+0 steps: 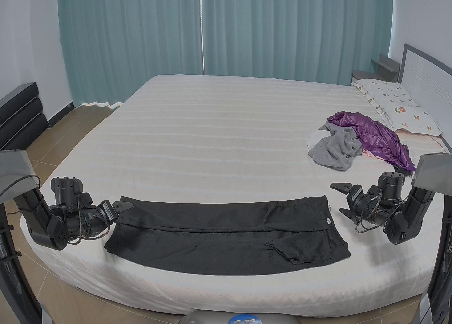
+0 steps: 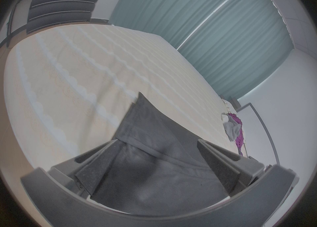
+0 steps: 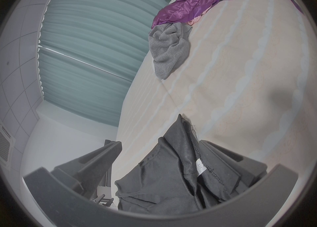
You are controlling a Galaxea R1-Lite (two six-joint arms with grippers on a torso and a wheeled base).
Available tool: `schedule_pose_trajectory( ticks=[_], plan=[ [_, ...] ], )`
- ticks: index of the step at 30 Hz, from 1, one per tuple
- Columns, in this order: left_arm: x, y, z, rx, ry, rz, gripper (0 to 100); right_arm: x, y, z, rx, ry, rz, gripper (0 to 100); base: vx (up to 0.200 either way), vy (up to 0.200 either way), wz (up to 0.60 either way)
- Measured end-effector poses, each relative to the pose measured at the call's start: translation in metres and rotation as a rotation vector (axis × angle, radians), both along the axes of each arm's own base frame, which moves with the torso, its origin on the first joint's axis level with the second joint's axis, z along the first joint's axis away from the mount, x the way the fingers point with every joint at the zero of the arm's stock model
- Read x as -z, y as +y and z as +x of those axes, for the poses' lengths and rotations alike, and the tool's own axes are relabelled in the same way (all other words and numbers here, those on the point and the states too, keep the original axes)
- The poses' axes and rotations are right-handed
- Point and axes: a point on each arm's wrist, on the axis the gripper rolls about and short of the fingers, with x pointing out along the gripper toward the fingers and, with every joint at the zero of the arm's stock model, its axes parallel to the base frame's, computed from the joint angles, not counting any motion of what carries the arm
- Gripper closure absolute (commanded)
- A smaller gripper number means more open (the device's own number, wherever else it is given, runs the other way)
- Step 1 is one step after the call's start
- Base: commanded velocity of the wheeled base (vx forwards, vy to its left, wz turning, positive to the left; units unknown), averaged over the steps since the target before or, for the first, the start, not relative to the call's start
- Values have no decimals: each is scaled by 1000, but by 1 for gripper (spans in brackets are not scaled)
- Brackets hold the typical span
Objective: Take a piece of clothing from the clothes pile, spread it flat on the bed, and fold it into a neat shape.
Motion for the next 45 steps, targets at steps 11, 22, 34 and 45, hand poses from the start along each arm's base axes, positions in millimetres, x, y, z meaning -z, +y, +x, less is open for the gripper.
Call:
schedule_pose_trajectory(
  ticks=[11,22,34,45],
  plan=[
    [-6,-45,-18,130,12,0,0,0,1,-1,-4,2,0,0,0,0,0],
    [24,-46,9,1,75,35,0,3,4,-1,-11,7,0,0,0,0,0],
    [25,-23,10,-75,169,43,0,5,4,-1,-12,14,0,0,0,0,0],
    [-6,-3,13,-135,111,37,0,6,4,0,-12,18,-1,0,0,0,0]
  ],
)
